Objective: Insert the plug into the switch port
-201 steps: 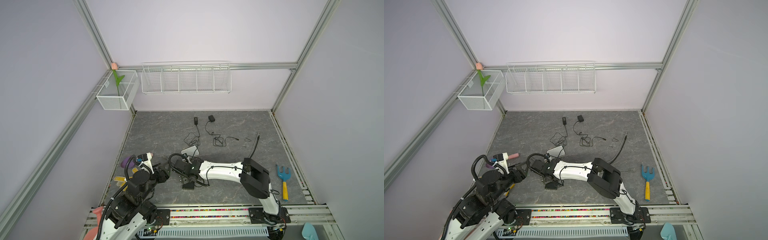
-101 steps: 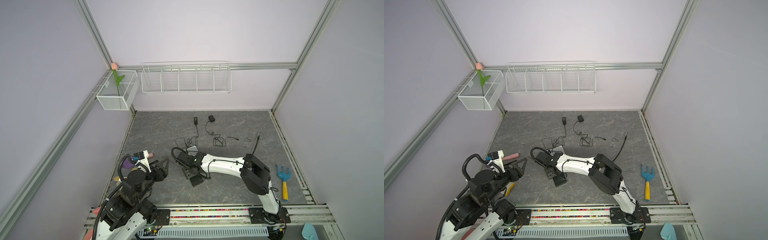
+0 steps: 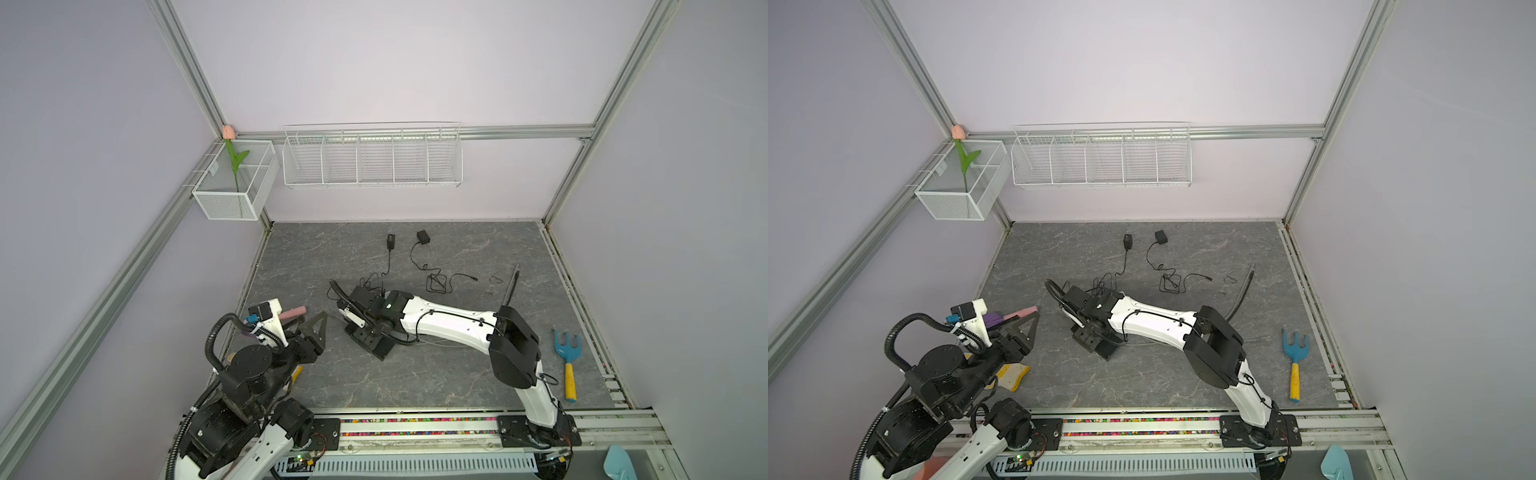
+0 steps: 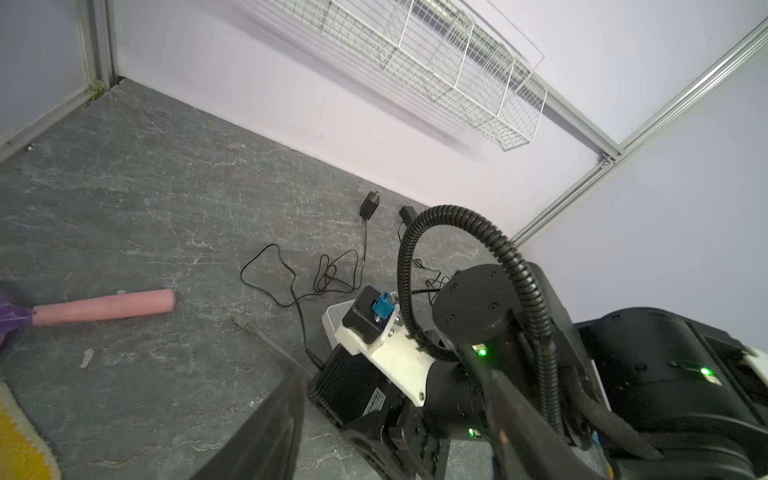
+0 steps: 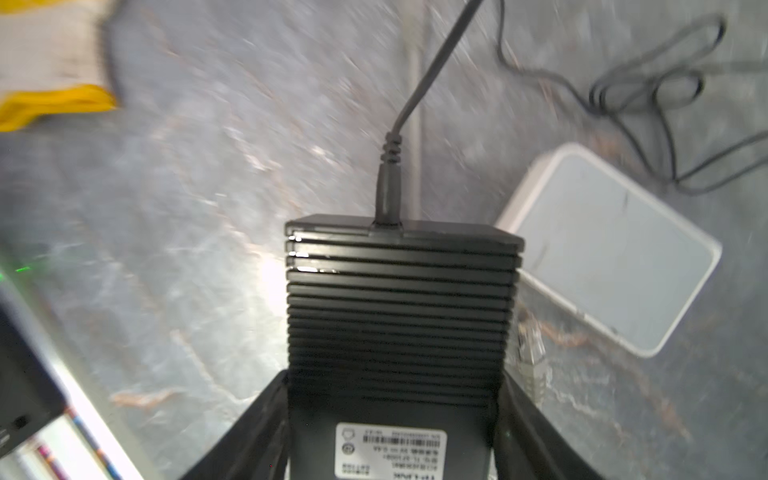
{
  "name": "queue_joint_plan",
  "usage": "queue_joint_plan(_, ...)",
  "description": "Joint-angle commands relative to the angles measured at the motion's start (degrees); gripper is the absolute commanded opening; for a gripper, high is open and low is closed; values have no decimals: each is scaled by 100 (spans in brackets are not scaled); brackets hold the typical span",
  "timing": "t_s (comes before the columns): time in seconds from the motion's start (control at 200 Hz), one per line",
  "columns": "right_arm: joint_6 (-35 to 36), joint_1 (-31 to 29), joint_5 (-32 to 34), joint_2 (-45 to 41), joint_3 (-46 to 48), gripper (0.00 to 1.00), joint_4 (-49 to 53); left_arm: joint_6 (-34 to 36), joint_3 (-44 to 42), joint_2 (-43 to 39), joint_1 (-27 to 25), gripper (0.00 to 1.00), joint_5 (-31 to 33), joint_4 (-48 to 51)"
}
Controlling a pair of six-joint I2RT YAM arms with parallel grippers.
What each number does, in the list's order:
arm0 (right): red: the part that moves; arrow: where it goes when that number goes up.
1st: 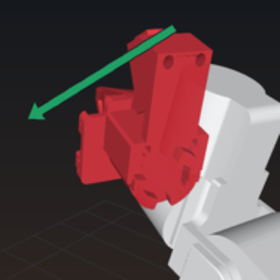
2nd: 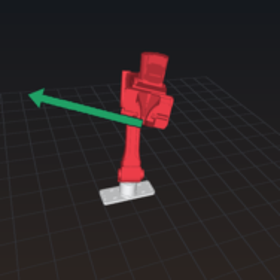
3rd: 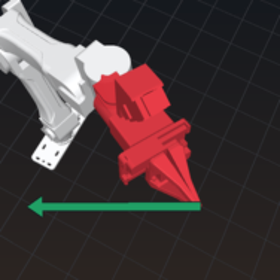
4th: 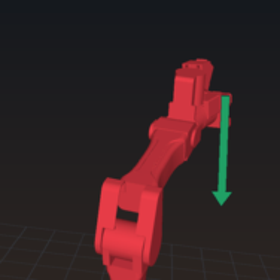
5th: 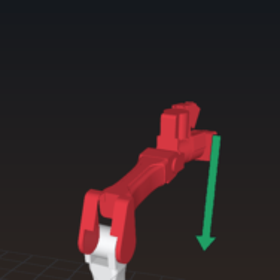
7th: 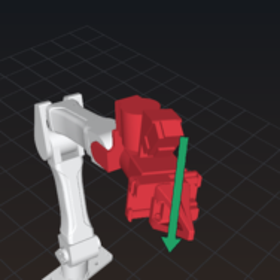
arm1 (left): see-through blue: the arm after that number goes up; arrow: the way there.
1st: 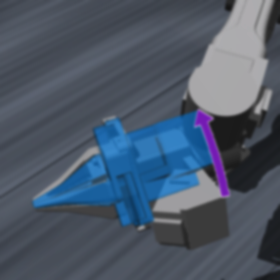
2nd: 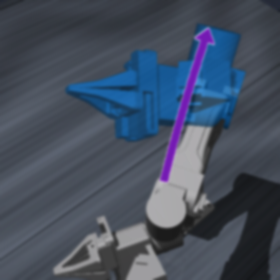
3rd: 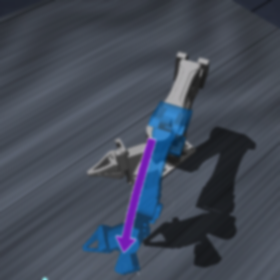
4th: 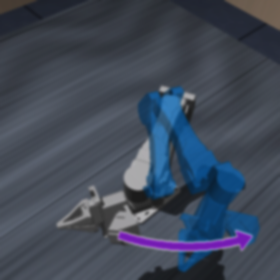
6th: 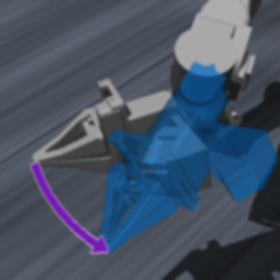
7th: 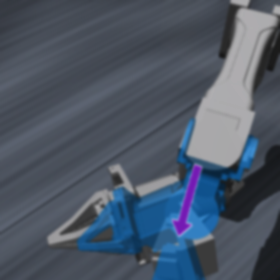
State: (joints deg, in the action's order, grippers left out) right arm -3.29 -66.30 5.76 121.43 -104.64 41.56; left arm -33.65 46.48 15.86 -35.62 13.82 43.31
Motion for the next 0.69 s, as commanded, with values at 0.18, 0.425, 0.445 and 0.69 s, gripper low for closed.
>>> queue_joint_plan(0.18,1173,-365,-943,1073,-1316,38,393,168,248,-118,15,68,261,419)
queue_joint_plan(0.425,1374,-401,-905,1427,-1525,40,634,134,214,-137,19,68,288,426)
queue_joint_plan(0.445,1383,-400,-877,1435,-1512,40,634,137,210,-127,15,68,286,417)
queue_joint_plan(0.69,1438,-394,-763,1303,-1226,62,678,131,205,-64,20,68,228,371)
